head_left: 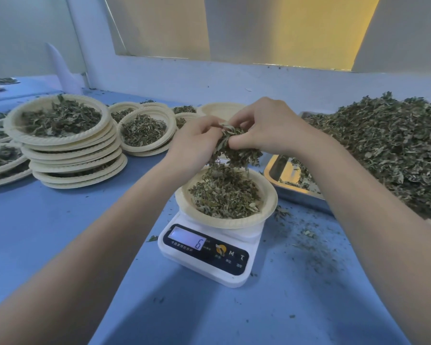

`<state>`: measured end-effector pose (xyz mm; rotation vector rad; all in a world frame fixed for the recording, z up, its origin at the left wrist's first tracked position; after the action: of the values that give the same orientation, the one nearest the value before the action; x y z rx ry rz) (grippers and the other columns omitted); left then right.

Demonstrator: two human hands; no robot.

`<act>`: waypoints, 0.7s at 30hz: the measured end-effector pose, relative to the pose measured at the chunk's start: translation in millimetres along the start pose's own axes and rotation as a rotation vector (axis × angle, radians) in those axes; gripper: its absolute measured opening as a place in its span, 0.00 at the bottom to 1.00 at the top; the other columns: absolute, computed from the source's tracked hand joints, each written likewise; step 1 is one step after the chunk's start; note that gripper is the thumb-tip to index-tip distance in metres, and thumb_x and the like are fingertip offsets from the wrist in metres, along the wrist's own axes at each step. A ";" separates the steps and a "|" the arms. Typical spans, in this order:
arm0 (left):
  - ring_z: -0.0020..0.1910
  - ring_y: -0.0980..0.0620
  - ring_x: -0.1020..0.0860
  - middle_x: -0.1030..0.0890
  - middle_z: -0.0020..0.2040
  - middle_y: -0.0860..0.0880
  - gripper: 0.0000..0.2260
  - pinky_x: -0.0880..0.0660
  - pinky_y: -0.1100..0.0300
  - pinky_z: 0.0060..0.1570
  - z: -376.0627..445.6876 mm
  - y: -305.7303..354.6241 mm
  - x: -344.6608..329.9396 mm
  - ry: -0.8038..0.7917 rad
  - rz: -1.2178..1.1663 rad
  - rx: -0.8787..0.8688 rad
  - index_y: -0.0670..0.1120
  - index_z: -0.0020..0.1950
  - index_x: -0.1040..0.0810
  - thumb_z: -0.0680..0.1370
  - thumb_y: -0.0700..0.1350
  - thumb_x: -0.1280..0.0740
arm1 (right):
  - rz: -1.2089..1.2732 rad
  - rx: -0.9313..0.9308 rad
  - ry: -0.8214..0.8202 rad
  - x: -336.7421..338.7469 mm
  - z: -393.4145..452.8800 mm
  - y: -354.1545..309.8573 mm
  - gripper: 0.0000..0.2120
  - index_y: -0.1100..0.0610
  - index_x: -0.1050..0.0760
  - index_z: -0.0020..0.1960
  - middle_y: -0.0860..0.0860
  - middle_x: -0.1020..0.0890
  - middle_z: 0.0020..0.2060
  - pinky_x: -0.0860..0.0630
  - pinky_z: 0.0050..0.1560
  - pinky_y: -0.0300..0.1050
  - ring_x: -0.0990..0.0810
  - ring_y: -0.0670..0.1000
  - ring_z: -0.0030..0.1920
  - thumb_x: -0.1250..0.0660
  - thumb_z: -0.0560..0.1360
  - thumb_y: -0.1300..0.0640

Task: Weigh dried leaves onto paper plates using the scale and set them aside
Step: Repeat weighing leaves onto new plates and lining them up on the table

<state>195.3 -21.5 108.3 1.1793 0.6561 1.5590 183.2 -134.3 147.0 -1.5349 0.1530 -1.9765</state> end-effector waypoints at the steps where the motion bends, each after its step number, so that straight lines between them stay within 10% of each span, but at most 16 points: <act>1: 0.37 0.53 0.27 0.22 0.38 0.50 0.12 0.31 0.57 0.40 0.4 -0.5 -2.9 0.000 0.013 0.001 0.54 0.43 0.21 0.77 0.41 0.41 | -0.004 -0.012 -0.002 0.1 -0.5 2.9 0.08 0.45 0.19 0.45 0.47 0.20 0.39 0.34 0.27 0.23 0.25 0.39 0.41 0.28 0.68 0.55; 12: 0.42 0.54 0.25 0.19 0.45 0.50 0.11 0.29 0.61 0.43 33.6 41.7 -82.6 -0.072 0.066 -0.059 0.52 0.50 0.21 0.79 0.42 0.42 | -0.103 -0.146 0.104 64.4 -24.7 65.7 0.08 0.46 0.20 0.48 0.43 0.25 0.37 0.35 0.32 0.29 0.27 0.38 0.39 0.28 0.69 0.54; 21: 0.64 0.50 0.30 0.28 0.67 0.48 0.19 0.36 0.62 0.52 54.5 39.8 -141.5 -0.275 0.138 0.026 0.50 0.70 0.30 0.80 0.39 0.47 | -0.268 -0.307 -0.018 78.0 -37.6 139.1 0.23 0.49 0.20 0.59 0.52 0.21 0.60 0.33 0.47 0.41 0.24 0.49 0.53 0.25 0.66 0.43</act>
<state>228.0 -174.8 112.3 1.4521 0.4221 1.4682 194.6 -297.6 137.7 -1.8480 0.2659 -2.2268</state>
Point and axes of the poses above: each hand's wrist, its own z-axis towards the middle knuckle, its own x-axis out of the back of the hand, y = z × x, the point moved 8 cm from there along z, towards the middle knuckle
